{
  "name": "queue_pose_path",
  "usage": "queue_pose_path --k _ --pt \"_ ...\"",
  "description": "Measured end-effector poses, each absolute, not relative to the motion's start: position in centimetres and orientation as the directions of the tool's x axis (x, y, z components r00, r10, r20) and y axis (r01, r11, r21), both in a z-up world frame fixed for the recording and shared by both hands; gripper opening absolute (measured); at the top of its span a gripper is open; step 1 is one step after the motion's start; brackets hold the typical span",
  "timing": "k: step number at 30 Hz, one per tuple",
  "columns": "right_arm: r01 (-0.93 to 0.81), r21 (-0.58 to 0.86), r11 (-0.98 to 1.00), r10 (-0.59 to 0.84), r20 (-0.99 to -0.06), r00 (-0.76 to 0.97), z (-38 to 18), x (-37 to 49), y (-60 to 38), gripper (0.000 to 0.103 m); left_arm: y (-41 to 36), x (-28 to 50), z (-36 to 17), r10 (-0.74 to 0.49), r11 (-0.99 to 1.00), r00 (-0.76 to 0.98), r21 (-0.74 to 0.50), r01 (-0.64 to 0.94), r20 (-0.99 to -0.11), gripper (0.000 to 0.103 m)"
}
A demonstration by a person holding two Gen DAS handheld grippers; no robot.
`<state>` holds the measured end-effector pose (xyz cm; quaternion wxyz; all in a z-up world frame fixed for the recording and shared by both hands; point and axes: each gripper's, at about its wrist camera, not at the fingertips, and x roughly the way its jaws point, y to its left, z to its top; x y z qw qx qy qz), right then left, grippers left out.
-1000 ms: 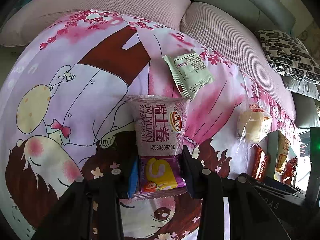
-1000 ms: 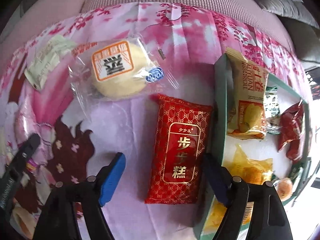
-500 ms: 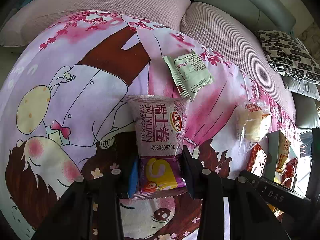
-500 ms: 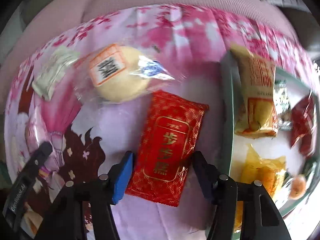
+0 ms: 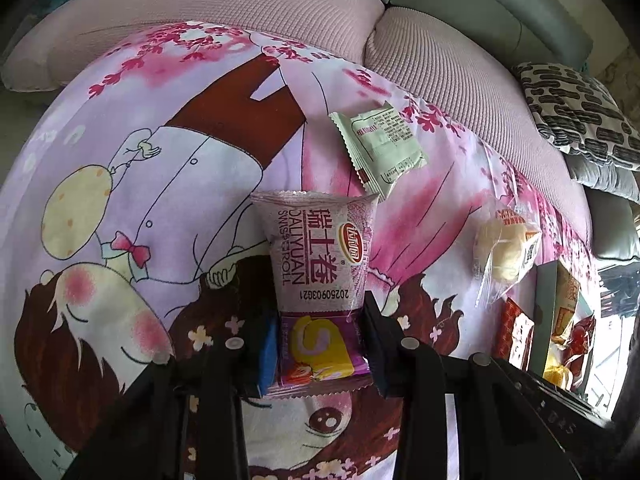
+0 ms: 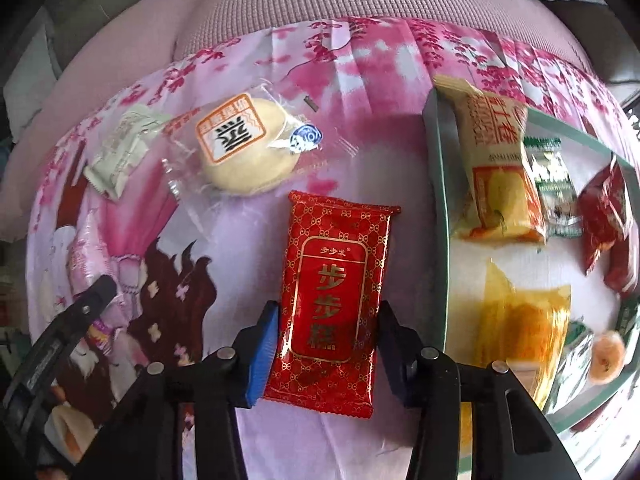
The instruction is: Organize snacks
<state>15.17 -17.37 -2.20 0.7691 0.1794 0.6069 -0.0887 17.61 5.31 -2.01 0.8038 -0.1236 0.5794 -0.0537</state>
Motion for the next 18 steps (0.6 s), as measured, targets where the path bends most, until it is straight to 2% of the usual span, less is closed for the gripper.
queue_pose_path --k 7,18 --pt "0.342 0.281 0.896 0.153 -0.922 0.357 -0.5 10.4 -16.6 0.049 4.8 16.4 -0.8 -0.214 0.969 0.338 -0.243 -0.044 -0.916 0.038" --pt "0.337 0.317 0.887 0.085 -0.828 0.555 2.6 5.6 -18.9 0.049 2.0 15.0 2.8 -0.24 0.968 0.402 -0.249 0.031 -0.884 0.038"
